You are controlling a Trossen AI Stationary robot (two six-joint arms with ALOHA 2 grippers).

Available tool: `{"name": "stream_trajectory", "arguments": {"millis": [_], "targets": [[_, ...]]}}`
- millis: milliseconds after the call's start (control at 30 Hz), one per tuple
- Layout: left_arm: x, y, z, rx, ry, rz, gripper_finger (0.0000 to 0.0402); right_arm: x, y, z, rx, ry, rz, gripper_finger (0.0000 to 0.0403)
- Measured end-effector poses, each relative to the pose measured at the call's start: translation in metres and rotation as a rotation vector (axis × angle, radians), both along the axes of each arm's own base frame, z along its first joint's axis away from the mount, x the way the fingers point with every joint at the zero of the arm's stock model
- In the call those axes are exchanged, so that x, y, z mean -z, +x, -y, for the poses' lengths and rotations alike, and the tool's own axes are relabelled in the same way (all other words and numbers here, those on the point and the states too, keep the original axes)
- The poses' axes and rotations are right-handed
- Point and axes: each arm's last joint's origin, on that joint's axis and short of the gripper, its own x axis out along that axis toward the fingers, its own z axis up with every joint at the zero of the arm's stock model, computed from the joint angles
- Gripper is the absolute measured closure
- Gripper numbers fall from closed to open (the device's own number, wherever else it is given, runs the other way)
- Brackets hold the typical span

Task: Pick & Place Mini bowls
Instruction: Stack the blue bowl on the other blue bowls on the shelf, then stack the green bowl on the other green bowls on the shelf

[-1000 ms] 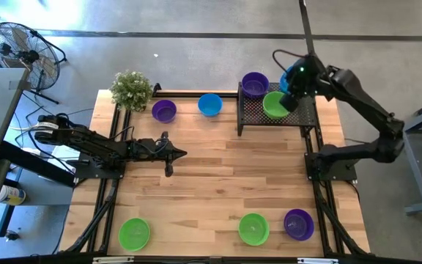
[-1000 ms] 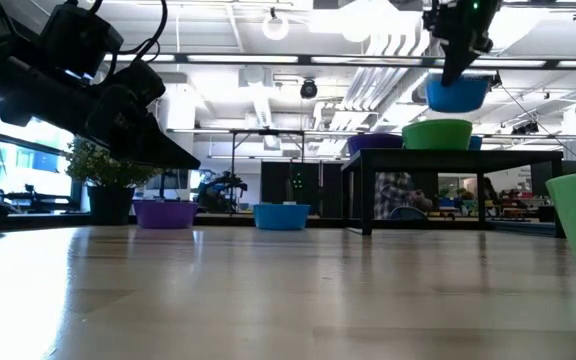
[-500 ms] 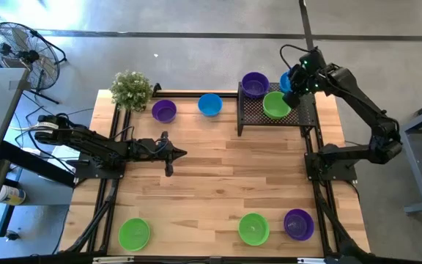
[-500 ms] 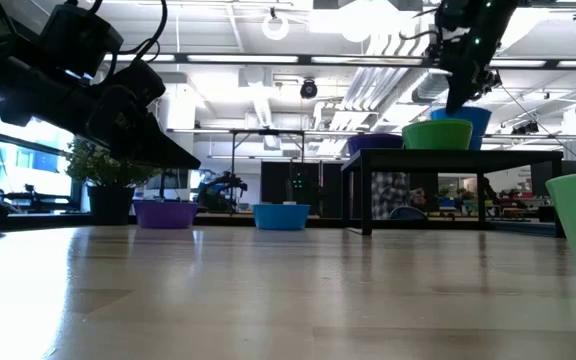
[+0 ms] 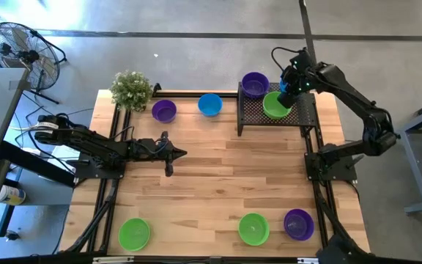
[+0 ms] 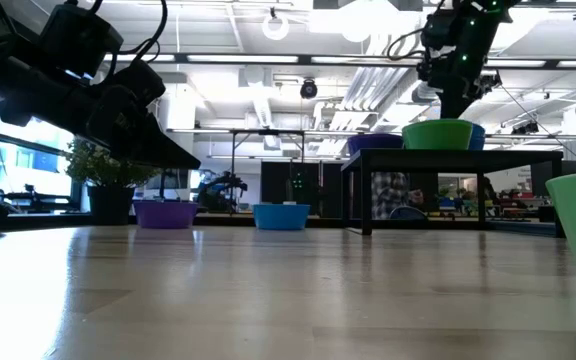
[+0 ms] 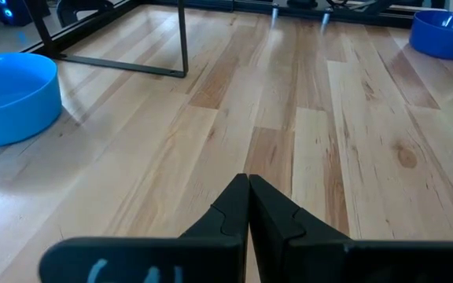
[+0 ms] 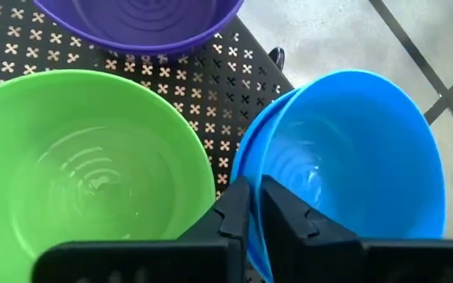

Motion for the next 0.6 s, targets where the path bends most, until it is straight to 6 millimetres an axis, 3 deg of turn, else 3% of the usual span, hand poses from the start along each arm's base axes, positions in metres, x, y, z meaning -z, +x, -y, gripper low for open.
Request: {"name": "stream_trajectory", "arguments": {"millis": [367,467,600], "targets": [[0.000,0.000,0.000,-0.001,0.000,0.000,0.0399,-0.013,0.004,-0.019,-0.049,-0.053,0.014,0.0296],[0.000,0.000,0.000,-0.001,0.000,-0.001,0.0399,-0.023,-0.001,-0.033,-0.055,-0.069,0.053,0.0301],[0.001,0.000,0.000,-0.001,0.001,-0.009,0.0399,-0.042,-0.006,-0.061,-0.083,-0.094,0.195,0.0341]]}}
